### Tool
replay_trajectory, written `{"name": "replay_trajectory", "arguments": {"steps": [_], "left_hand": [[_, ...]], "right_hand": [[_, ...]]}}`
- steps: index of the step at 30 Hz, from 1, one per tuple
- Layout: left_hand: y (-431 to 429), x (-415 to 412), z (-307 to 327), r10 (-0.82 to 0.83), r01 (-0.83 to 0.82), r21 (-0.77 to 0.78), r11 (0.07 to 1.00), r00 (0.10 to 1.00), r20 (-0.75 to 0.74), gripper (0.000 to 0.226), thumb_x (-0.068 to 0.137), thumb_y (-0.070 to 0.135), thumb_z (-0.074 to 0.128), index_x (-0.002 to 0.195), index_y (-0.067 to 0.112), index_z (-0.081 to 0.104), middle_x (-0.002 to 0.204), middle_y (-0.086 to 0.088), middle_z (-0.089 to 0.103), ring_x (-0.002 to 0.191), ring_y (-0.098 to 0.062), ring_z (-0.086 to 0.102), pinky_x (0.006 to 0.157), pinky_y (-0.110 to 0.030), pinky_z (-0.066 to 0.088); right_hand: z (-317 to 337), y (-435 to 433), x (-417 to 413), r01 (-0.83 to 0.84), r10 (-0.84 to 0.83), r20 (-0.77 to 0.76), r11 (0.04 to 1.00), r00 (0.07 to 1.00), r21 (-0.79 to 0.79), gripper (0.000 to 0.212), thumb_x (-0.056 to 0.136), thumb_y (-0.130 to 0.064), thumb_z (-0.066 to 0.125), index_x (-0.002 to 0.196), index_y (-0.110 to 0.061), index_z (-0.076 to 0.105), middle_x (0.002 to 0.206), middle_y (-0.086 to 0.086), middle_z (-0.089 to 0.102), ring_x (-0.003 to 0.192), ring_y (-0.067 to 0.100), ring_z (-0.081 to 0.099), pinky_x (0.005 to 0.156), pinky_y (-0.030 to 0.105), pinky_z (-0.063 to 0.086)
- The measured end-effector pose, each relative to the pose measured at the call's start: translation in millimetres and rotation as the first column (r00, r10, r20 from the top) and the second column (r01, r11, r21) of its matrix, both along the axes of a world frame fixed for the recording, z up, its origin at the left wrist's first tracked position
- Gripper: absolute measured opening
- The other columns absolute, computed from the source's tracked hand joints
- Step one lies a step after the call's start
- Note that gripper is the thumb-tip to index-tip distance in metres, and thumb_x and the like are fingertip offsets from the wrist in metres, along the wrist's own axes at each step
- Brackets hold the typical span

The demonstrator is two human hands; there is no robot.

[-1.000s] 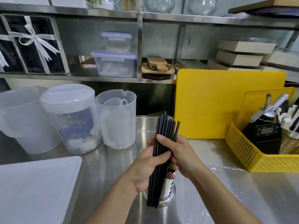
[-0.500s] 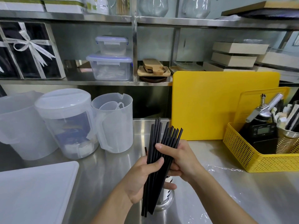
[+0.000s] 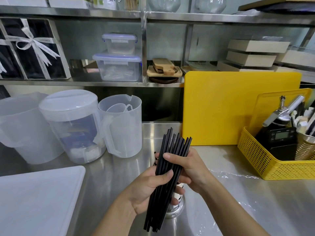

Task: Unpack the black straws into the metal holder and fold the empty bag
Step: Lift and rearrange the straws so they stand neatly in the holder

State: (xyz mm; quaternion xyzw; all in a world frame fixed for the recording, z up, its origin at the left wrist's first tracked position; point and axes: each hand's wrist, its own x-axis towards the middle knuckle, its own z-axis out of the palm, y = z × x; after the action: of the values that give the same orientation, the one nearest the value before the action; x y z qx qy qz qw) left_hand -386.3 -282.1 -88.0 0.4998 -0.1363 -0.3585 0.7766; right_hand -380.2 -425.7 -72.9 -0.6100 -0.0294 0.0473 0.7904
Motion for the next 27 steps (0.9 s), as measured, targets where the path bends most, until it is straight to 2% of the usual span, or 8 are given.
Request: {"name": "replay_trajectory", "arguments": {"steps": [2,5,8,15,18,21,24,27], "left_hand": [[-1,-1,-1,-0.022,0.022,0.008,1.0,1.0,-0.005,0.022,0.084,0.016,0.058,0.102,0.005,0.064,0.095,-0.018,0.071,0.07,-0.021,0.067,0.054,-0.031,0.056],[-5,-2,-3,-0.014,0.014,0.026,1.0,1.0,0.013,0.025,0.08,0.021,0.061,0.1,0.007,0.063,0.092,-0.017,0.072,0.067,-0.02,0.067,0.053,-0.029,0.055],[-8,-4,-2,0.005,-0.006,0.031,1.0,0.999,0.034,0.027,0.085,0.028,0.056,0.098,0.005,0.063,0.091,-0.015,0.072,0.062,-0.019,0.066,0.049,-0.027,0.054],[-5,-1,-9,0.004,-0.004,0.005,1.0,1.0,0.0,0.021,0.083,0.015,0.056,0.098,0.002,0.06,0.087,-0.012,0.069,0.062,-0.017,0.06,0.048,-0.025,0.048],[-5,-2,-7,-0.048,0.041,-0.07,0.997,0.994,-0.102,0.014,0.083,0.016,0.057,0.089,0.004,0.052,0.073,-0.004,0.057,0.049,-0.009,0.044,0.04,-0.017,0.037],[-7,-3,-5,-0.1,0.096,-0.041,0.995,0.989,-0.106,0.028,0.078,0.031,0.069,0.082,0.009,0.053,0.061,0.002,0.046,0.041,-0.003,0.034,0.034,-0.013,0.03],[-11,-2,-5,-0.112,0.116,0.055,0.992,0.991,-0.073,0.047,0.052,0.049,0.083,0.068,0.012,0.06,0.052,0.003,0.043,0.037,-0.004,0.034,0.034,-0.014,0.031],[-9,5,-5,-0.102,0.096,0.157,0.983,0.994,0.036,0.054,0.049,0.054,0.083,0.072,0.01,0.063,0.056,-0.001,0.057,0.047,-0.011,0.05,0.049,-0.021,0.044]], "right_hand": [[2,1,-1,0.02,-0.019,-0.039,1.0,0.999,0.009,0.028,0.069,-0.008,0.073,0.091,0.007,0.064,0.081,0.016,0.073,0.076,0.026,0.071,0.064,0.031,0.057],[3,2,-3,0.063,-0.06,-0.074,0.997,0.995,0.034,0.012,0.073,-0.001,0.069,0.082,0.003,0.064,0.073,0.016,0.072,0.069,0.024,0.071,0.058,0.03,0.057],[1,1,-4,0.079,-0.074,-0.094,0.996,0.993,0.05,0.013,0.076,0.002,0.066,0.087,0.008,0.064,0.075,0.016,0.073,0.068,0.025,0.071,0.053,0.028,0.056],[0,2,-3,0.061,-0.054,-0.088,0.995,0.995,0.079,0.009,0.077,0.005,0.064,0.086,0.004,0.063,0.077,0.017,0.073,0.07,0.025,0.071,0.048,0.024,0.054],[-4,1,-3,0.016,-0.008,-0.077,0.994,0.997,0.108,0.018,0.076,0.003,0.066,0.094,0.003,0.062,0.08,0.016,0.072,0.077,0.027,0.07,0.059,0.025,0.055],[-4,-1,-3,-0.129,0.139,-0.06,0.981,0.989,0.146,0.031,0.075,-0.005,0.066,0.105,-0.003,0.06,0.078,0.015,0.071,0.081,0.027,0.07,0.06,0.025,0.054],[-1,3,-2,-0.165,0.169,-0.01,0.969,0.986,0.183,0.006,0.078,-0.008,0.063,0.075,-0.006,0.058,0.055,0.007,0.056,0.06,0.022,0.064,0.066,0.03,0.055],[3,7,2,-0.057,0.052,0.025,0.952,0.998,0.3,0.024,0.083,-0.012,0.062,0.066,-0.01,0.045,0.05,0.001,0.041,0.046,0.014,0.049,0.06,0.029,0.054]]}}
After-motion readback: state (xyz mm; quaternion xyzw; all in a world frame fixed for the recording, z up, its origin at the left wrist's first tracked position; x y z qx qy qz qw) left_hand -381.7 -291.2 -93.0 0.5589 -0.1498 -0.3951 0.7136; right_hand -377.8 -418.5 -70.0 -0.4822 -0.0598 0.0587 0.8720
